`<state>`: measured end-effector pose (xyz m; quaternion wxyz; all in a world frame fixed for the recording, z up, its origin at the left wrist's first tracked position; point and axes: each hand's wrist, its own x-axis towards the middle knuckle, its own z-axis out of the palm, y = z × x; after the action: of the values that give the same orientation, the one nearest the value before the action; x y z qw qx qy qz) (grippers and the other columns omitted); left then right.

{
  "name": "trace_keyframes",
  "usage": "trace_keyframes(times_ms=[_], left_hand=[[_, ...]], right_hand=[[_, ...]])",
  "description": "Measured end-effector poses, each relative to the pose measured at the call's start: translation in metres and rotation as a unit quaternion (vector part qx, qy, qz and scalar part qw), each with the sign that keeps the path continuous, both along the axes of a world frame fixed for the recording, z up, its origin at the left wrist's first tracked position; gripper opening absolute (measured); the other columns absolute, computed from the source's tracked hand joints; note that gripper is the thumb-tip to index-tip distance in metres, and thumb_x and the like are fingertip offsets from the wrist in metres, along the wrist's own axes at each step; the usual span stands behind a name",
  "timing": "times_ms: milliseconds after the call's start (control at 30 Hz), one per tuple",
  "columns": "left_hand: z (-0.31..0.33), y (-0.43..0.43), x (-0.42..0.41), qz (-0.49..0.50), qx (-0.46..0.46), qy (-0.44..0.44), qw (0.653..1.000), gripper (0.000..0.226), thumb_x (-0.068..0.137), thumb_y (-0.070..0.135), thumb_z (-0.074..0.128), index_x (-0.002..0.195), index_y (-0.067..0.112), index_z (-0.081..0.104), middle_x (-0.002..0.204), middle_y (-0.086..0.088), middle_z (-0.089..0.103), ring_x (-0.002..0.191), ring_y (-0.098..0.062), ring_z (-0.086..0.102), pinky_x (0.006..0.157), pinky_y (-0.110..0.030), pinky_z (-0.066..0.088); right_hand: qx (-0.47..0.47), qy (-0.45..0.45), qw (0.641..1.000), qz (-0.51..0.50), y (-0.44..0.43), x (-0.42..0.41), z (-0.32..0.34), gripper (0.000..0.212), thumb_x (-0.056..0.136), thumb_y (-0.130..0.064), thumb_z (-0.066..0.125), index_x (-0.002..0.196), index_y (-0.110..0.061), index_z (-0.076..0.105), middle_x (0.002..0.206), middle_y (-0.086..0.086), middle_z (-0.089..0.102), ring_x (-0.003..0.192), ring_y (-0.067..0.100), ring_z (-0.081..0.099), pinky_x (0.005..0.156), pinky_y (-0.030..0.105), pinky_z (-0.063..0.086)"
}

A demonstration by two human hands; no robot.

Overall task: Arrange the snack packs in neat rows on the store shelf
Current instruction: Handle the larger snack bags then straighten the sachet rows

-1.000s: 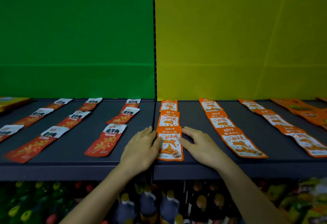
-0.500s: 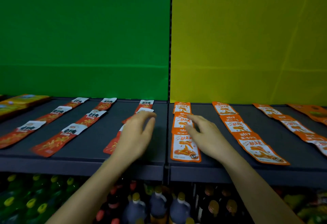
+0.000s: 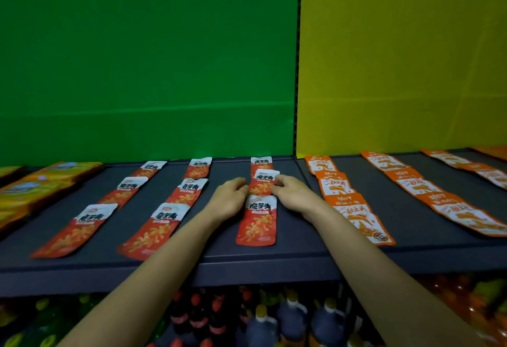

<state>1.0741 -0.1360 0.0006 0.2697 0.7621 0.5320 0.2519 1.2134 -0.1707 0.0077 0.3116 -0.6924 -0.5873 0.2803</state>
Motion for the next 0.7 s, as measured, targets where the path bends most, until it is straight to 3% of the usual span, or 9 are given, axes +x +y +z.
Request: trace_keyframes(times_ms=[133, 300, 467, 600, 700], left_hand=[[-0.005, 0.002, 0.002, -0.018, 0.013, 0.021, 1.000, 0.041, 0.099, 0.024, 0.034, 0.138, 0.013, 0.042, 0.143, -0.008, 0.045, 0.129, -0.023, 0.043, 0.105, -0.033, 0.035], [-0.004, 0.001, 0.002, -0.023, 0.008, 0.027, 0.999, 0.042, 0.100, 0.026, 0.033, 0.140, 0.015, 0.040, 0.144, -0.007, 0.045, 0.130, -0.024, 0.043, 0.106, -0.034, 0.035], [0.001, -0.010, -0.001, -0.022, 0.011, 0.020, 0.999, 0.041, 0.100, 0.025, 0.032, 0.138, 0.012, 0.041, 0.143, -0.009, 0.045, 0.129, -0.024, 0.043, 0.102, -0.031, 0.034], [-0.003, -0.029, -0.017, -0.025, 0.024, 0.042, 0.999, 0.026, 0.099, 0.022, 0.034, 0.105, 0.014, 0.058, 0.134, -0.015, 0.051, 0.113, -0.023, 0.049, 0.091, -0.031, 0.036], [-0.013, -0.041, -0.030, -0.044, 0.054, 0.075, 0.995, 0.034, 0.099, 0.027, 0.035, 0.116, 0.006, 0.056, 0.145, -0.009, 0.043, 0.135, -0.018, 0.035, 0.106, -0.029, 0.029]], right_hand=[[0.021, 0.003, 1.000, -0.015, 0.013, -0.002, -0.012, 0.043, 0.096, -0.027, 0.039, 0.137, -0.013, 0.043, 0.132, 0.009, 0.055, 0.114, 0.025, 0.056, 0.099, 0.044, 0.045], [0.022, -0.008, 0.999, -0.029, 0.016, -0.003, -0.016, 0.046, 0.096, -0.029, 0.038, 0.140, -0.015, 0.040, 0.140, 0.007, 0.049, 0.125, 0.024, 0.049, 0.104, 0.043, 0.041], [0.026, 0.009, 0.999, -0.046, -0.009, -0.010, 0.003, 0.035, 0.098, -0.024, 0.038, 0.127, -0.009, 0.051, 0.129, 0.010, 0.057, 0.115, 0.026, 0.055, 0.097, 0.039, 0.044], [0.017, -0.051, 0.998, -0.037, -0.043, -0.004, 0.002, 0.044, 0.098, -0.028, 0.039, 0.134, -0.002, 0.044, 0.137, 0.014, 0.049, 0.126, 0.027, 0.046, 0.102, 0.036, 0.037], [0.027, -0.088, 0.996, 0.000, -0.063, -0.005, -0.003, 0.037, 0.097, -0.031, 0.042, 0.123, -0.008, 0.054, 0.129, 0.007, 0.055, 0.122, 0.023, 0.048, 0.097, 0.034, 0.039]])
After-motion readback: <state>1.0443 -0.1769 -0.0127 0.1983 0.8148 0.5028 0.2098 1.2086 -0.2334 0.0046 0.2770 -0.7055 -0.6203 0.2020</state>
